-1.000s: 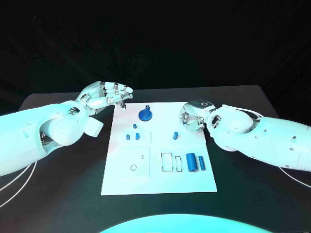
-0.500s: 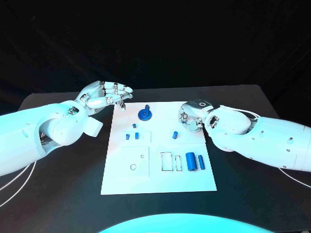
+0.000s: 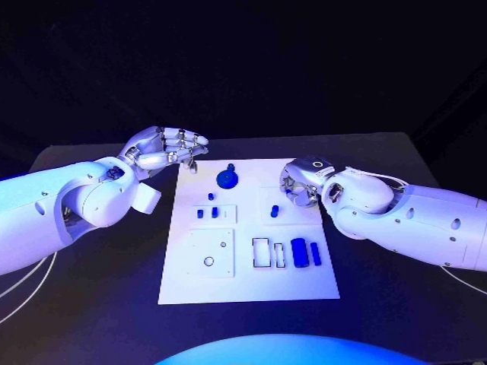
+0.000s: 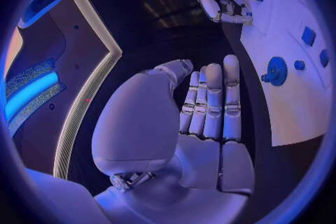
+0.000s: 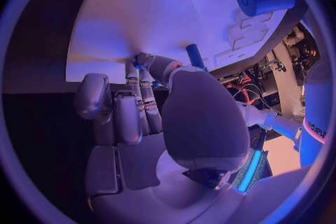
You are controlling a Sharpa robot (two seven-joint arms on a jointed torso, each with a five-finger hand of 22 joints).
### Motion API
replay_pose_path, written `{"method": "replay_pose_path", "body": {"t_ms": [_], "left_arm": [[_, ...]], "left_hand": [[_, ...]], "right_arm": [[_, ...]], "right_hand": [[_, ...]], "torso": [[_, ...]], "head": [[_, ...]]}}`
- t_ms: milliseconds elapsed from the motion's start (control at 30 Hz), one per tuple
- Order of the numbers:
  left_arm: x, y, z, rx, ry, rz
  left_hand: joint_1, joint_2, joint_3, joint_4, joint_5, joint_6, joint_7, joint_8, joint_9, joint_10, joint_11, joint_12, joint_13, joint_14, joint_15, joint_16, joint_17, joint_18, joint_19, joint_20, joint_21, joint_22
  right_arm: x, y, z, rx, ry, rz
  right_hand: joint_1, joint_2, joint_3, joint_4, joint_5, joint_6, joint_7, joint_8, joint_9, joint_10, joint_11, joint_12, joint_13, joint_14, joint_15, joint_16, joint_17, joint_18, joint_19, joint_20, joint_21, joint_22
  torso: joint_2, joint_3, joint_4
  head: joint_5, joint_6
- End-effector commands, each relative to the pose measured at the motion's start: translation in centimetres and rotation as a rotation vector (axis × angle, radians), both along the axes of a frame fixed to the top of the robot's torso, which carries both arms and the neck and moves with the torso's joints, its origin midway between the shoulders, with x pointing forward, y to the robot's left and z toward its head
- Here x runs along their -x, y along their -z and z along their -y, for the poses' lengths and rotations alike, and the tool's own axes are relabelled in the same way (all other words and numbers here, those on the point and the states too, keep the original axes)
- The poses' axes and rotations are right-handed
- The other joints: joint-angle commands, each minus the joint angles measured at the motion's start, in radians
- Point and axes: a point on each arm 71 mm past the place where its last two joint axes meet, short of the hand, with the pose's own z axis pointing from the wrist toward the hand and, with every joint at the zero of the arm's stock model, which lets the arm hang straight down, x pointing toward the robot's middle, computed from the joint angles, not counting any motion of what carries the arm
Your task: Assemble the parts on the task board
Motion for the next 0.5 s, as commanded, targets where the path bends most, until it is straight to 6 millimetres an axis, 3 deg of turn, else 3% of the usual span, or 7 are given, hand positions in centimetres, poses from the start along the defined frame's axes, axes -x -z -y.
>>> {"method": "replay_pose_path", "body": {"t_ms": [33, 500], "left_arm": [[0.04, -0.09, 0.08, 0.0, 0.008, 0.009], [0.02, -0.08, -0.02, 0.0, 0.006, 0.01]], "left_hand": [[0.006, 0.0, 0.0, -0.003, 0.003, 0.001, 0.003, -0.003, -0.002, 0.003, 0.005, -0.006, -0.002, -0.003, 0.003, -0.006, -0.002, 0.007, 0.005, -0.001, -0.004, -0.001], [0.007, 0.001, 0.0, -0.004, 0.004, 0.0, 0.004, -0.003, -0.002, 0.003, 0.005, -0.006, -0.002, -0.003, 0.003, -0.007, -0.002, 0.007, 0.005, -0.001, -0.003, -0.001]], "right_arm": [[0.31, 0.51, 0.09, 0.006, 0.003, 0.003], [0.65, -0.39, 0.63, -0.052, 0.002, 0.038]], "right_hand": [[0.013, 0.02, -0.001, -0.005, -0.003, 0.01, 0.0, 0.006, 0.001, 0.043, -0.035, 0.004, 0.003, 0.036, -0.007, -0.002, 0.002, -0.016, 0.006, 0.0, 0.006, 0.032], [0.012, 0.02, -0.001, -0.006, -0.004, 0.011, 0.0, 0.007, 0.002, 0.044, -0.035, 0.005, 0.004, 0.036, -0.007, -0.001, 0.003, -0.017, 0.008, -0.001, 0.011, 0.035]], "torso": [[0.0, 0.0001, -0.0006], [0.0, -0.0003, -0.0008]], "head": [[0.001, 0.0], [0.001, 0.001]]}}
